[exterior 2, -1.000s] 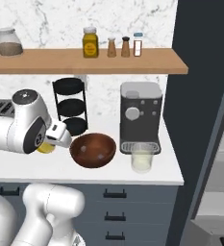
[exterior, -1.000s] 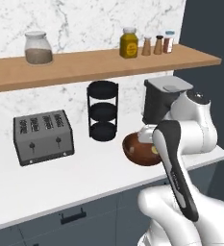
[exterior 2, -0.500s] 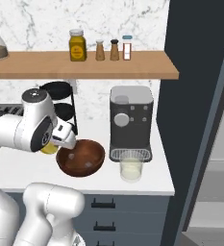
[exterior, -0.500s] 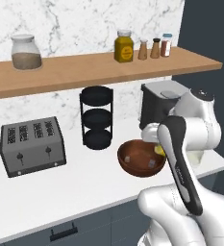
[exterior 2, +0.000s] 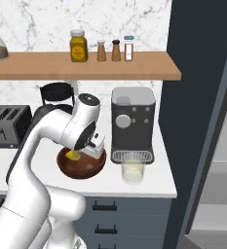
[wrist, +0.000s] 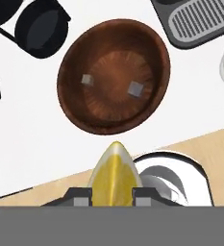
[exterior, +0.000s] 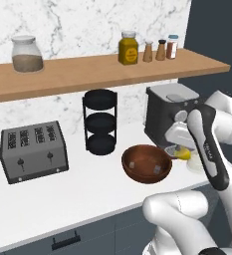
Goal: Grab a lemon wedge from the fridge and one ice cube from the ice bowl, and put them in the glass of lemonade.
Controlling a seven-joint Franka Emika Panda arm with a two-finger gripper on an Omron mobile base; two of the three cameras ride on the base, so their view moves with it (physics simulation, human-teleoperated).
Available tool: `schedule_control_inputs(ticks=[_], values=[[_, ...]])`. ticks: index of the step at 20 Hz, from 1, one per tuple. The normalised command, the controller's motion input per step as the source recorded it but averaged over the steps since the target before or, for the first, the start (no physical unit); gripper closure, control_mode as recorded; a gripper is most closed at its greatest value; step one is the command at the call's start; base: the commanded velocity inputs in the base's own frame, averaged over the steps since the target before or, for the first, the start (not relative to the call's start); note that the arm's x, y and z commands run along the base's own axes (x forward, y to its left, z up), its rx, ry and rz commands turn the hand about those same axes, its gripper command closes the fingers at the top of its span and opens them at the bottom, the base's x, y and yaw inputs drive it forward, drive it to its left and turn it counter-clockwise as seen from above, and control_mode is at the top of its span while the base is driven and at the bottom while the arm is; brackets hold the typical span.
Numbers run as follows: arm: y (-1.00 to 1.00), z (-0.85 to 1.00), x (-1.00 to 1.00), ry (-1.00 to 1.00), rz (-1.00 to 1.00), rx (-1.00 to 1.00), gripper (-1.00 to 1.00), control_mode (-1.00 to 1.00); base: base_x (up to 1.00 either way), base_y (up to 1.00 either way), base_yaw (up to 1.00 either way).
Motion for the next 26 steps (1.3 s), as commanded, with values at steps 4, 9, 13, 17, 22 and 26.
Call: schedule_control_inputs(ticks=[4, 9, 13, 17, 22, 26], values=[[-0.04, -0.33, 0.52, 0.00, -0.13, -0.03, 1.00, -1.00, 0.00, 0.00, 0.00], [-0.19, -0.17, 0.97, 0.23, -0.14, -0.03, 1.00, -1.00, 0.00, 0.00, 0.00], [-0.61, -0.17, 0.61, 0.20, -0.19, 0.00, 1.00, -1.00, 0.00, 0.00, 0.00], [-0.53, 0.00, 0.06, 0.03, -0.13, 0.00, 1.00, -1.00, 0.00, 0.00, 0.00], [-0.15, 0.02, -0.10, 0.01, -0.09, 0.00, 1.00, -1.00, 0.00, 0.00, 0.00], [-0.06, -0.02, 0.00, 0.02, -0.02, -0.07, 1.00, -1.00, 0.00, 0.00, 0.00]])
